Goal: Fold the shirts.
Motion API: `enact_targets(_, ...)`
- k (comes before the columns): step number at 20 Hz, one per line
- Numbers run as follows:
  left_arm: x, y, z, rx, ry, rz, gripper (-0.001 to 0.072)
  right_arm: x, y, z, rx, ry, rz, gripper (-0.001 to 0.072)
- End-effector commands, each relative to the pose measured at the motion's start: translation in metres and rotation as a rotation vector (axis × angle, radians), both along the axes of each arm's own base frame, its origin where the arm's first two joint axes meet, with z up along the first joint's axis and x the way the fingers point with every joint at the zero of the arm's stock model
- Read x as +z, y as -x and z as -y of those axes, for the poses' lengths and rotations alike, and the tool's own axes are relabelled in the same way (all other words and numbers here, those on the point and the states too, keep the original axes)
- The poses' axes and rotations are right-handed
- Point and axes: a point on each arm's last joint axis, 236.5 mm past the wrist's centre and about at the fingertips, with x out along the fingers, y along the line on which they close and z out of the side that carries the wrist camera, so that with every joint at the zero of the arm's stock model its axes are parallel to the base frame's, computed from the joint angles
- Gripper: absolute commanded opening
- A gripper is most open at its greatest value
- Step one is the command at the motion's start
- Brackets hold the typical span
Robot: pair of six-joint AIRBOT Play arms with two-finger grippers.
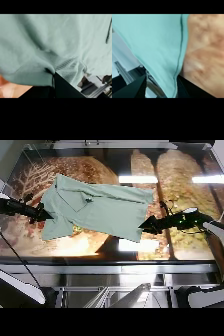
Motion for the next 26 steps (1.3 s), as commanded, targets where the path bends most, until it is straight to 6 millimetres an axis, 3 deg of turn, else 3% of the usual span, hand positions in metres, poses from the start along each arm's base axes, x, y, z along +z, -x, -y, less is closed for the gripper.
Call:
enact_targets(1,0.017,0.011,0.012,-0.034,0.078,-0.037,0.0023,-0.003,0.011,-0.035,0.043,0.002,-0.018,0.0435)
enact_targets(3,0.019,0.014,0.014,-0.043,0.089,-0.047,0.0023,-0.004,0.000,-0.046,0.006,0.006,0.011,0.0399)
enact_targets(4,0.020,0.016,0.014,-0.049,0.095,-0.053,0.0023,0.000,-0.003,-0.050,-0.006,-0.013,0.019,0.0249)
enact_targets(6,0.025,0.021,0.016,-0.063,0.110,-0.065,0.0023,0.009,-0.002,-0.052,-0.003,-0.040,0.018,0.0197)
enact_targets(7,0.029,0.023,0.017,-0.072,0.115,-0.068,0.0023,0.015,0.002,-0.052,0.014,-0.052,0.019,0.0128)
enact_targets(9,0.043,0.029,0.019,-0.093,0.123,-0.067,0.0023,0.030,0.012,-0.045,0.060,-0.078,0.018,0.0127)
enact_targets(12,0.067,0.039,0.024,-0.103,0.114,-0.046,0.0023,0.047,0.023,-0.019,0.097,-0.078,0.007,0.0105)
enact_targets(14,0.076,0.059,0.034,-0.097,0.119,-0.057,0.0023,0.048,0.023,0.001,0.089,-0.055,0.012,0.0023)
enact_targets(17,0.086,0.102,0.056,-0.129,0.148,-0.063,0.0023,0.047,0.011,0.028,0.032,-0.041,0.034,0.0022)
enact_targets(20,0.092,0.120,0.065,-0.103,0.140,0.001,0.0023,0.056,0.015,0.035,0.042,-0.068,0.042,0.0023)
enact_targets(23,0.121,0.095,0.054,0.006,0.155,0.184,0.0023,0.070,0.001,0.038,0.022,-0.039,0.117,0.0023)
enact_targets(26,0.143,0.047,0.020,0.136,0.102,0.343,0.0023,0.082,-0.057,0.051,-0.038,0.027,0.252,0.0022)
